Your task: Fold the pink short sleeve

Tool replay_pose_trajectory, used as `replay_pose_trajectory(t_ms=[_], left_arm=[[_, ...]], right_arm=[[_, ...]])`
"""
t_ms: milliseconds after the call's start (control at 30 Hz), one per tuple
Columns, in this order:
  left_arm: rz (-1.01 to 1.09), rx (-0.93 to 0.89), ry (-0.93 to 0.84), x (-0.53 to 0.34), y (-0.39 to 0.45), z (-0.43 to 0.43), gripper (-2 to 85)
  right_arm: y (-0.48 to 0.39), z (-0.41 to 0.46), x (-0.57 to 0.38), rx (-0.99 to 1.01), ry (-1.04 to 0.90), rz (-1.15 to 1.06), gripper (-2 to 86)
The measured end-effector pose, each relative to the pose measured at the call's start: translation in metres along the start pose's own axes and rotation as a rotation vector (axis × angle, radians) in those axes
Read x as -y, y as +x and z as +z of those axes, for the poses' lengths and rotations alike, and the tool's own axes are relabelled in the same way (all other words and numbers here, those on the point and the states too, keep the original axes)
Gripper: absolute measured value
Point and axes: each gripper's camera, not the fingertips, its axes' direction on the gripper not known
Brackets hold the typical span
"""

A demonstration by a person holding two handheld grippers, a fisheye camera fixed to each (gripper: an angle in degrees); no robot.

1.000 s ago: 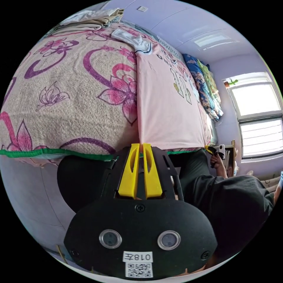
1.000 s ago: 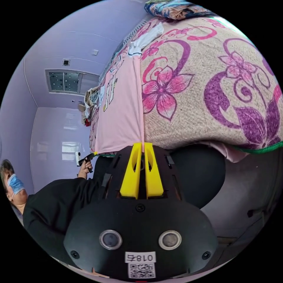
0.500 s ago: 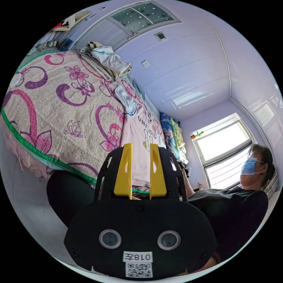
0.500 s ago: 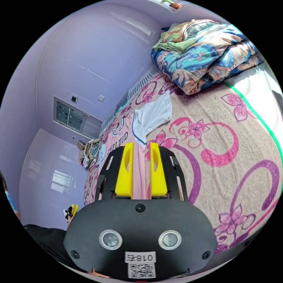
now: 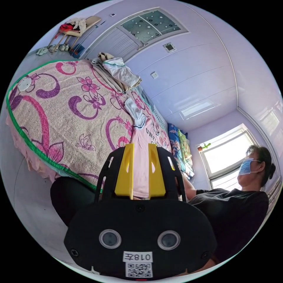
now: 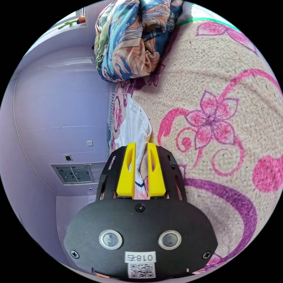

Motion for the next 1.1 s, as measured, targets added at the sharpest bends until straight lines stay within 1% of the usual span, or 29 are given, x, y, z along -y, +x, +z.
replay_pose_trajectory(t_ms=[33, 200, 233, 367, 533, 567, 667, 733, 800, 867, 933, 1100], left_arm=[[0.001, -0.005, -0.001, -0.002, -0.001, 0.003, 7.8], [0.002, -0.024, -0.019, -0.021, -0.004, 0.031, 7.7], [0.002, -0.025, -0.019, -0.024, -0.003, 0.034, 7.7], [-0.004, -0.023, -0.015, -0.042, -0.003, 0.045, 7.5], [-0.008, -0.045, -0.011, -0.058, -0.007, 0.057, 7.3], [-0.008, -0.051, -0.007, -0.062, -0.008, 0.059, 7.3], [-0.016, -0.058, 0.006, -0.075, -0.012, 0.059, 6.9], [-0.032, -0.065, 0.014, -0.084, -0.018, 0.059, 6.7], [-0.062, -0.08, 0.024, -0.096, -0.026, 0.062, 6.5], [-0.079, -0.09, 0.03, -0.103, -0.03, 0.064, 6.4], [-0.084, -0.095, 0.029, -0.108, -0.031, 0.069, 6.3], [-0.068, -0.085, 0.01, -0.11, -0.021, 0.078, 6.4]], right_arm=[[0.0, 0.003, 0.002, -0.008, -0.004, -0.012, 6.3], [-0.01, 0.028, 0.022, 0.076, -0.003, -0.038, 5.8], [-0.015, 0.036, 0.026, 0.073, -0.004, -0.039, 4.2], [-0.042, 0.049, 0.027, -0.015, 0.036, -0.029, 0.5], [-0.09, 0.062, 0.016, -0.163, 0.072, -0.092, -0.1], [-0.096, 0.061, 0.012, -0.166, 0.094, -0.087, 0.0], [-0.097, 0.057, 0.002, -0.155, 0.139, -0.032, 0.4], [-0.092, 0.056, -0.003, -0.134, 0.132, -0.009, 1.2], [-0.085, 0.055, -0.009, -0.099, 0.135, 0.018, 3.1], [-0.076, 0.057, -0.016, -0.029, 0.097, 0.057, 7.5], [-0.073, 0.06, -0.022, 0.01, 0.083, 0.068, 7.8], [-0.088, 0.075, -0.034, 0.006, 0.101, 0.074, 7.4]])
